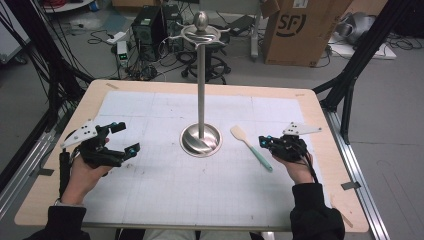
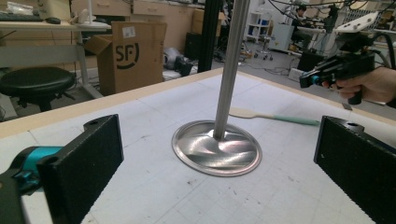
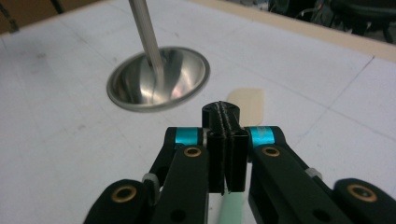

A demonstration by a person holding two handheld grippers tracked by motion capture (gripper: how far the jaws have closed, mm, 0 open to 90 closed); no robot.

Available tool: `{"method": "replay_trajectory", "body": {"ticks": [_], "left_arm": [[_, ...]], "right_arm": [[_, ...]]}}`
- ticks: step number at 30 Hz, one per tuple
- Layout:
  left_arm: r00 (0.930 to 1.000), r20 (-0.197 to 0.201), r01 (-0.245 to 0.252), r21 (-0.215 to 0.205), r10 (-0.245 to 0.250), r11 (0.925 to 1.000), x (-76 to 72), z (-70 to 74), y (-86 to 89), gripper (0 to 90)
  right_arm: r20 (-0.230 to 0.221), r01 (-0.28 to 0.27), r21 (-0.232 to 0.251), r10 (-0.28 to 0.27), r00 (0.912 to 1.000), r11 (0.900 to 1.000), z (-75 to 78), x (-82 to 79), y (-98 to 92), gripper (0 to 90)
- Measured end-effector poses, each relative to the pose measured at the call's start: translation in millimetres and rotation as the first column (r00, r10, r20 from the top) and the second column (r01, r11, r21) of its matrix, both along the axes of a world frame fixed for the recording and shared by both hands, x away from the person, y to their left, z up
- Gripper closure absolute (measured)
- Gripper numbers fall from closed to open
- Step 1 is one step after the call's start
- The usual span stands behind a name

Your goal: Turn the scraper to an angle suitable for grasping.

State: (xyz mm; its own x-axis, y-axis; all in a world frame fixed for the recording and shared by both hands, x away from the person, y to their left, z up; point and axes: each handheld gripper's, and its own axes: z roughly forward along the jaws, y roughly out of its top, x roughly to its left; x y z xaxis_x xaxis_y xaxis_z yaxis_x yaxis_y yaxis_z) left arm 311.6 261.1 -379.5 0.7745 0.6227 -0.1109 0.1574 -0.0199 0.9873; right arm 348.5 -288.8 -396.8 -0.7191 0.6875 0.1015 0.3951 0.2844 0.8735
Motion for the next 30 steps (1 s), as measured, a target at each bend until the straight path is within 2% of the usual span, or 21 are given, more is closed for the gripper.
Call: {"method": "replay_trajectory", "body": {"ticks": [3,7,13,16,20,23,26,27,30], "left_arm": [[1.0000,-0.001,0.001,0.003,-0.001,1.0000,0.1,-0.1,0.0,1.9],[1.0000,-0.001,0.003,0.002,-0.003,1.0000,0.4,-0.3,-0.3,1.9],[1.0000,-0.003,0.003,-0.002,-0.003,1.0000,0.2,-0.2,-0.3,1.9],[1.0000,-0.007,0.005,-0.001,-0.005,1.0000,0.2,-0.5,-0.5,1.9],[0.9999,-0.007,0.008,0.005,-0.008,1.0000,-0.4,-0.7,-0.8,1.9],[0.9999,-0.010,0.009,0.007,-0.009,0.9999,-1.4,-0.4,-0.6,1.9],[0.9999,-0.011,0.010,0.007,-0.010,0.9999,-1.7,-0.3,-0.4,1.9],[0.9999,-0.013,0.011,0.008,-0.011,0.9999,-1.8,-0.3,-0.4,1.9],[0.9998,-0.018,0.012,0.010,-0.012,0.9999,-2.3,-0.5,-0.6,1.9]], "right_arm": [[-0.040,0.001,-0.019,-0.002,0.9992,1.000,-6.6,9.5,2.3,89.8],[-0.066,-0.010,-0.019,0.009,0.9978,1.000,-14.3,21.9,5.2,89.8],[-0.131,-0.003,-0.020,0.000,0.9914,1.000,-26.7,39.6,8.6,89.7],[-0.149,-0.011,-0.051,0.003,0.9888,0.999,-31.5,48.1,12.4,89.7],[-0.153,-0.005,-0.069,-0.006,0.9881,0.998,-34.6,56.3,15.5,89.7],[-0.185,0.001,-0.096,-0.018,0.9825,0.995,-40.2,66.2,17.2,89.7],[-0.200,0.004,-0.089,-0.021,0.9795,0.996,-42.0,69.4,17.5,89.8],[-0.210,0.002,-0.104,-0.024,0.9773,0.995,-43.3,72.7,18.9,89.8],[-0.216,0.001,-0.108,-0.024,0.9761,0.994,-44.6,74.7,20.2,89.8]]}}
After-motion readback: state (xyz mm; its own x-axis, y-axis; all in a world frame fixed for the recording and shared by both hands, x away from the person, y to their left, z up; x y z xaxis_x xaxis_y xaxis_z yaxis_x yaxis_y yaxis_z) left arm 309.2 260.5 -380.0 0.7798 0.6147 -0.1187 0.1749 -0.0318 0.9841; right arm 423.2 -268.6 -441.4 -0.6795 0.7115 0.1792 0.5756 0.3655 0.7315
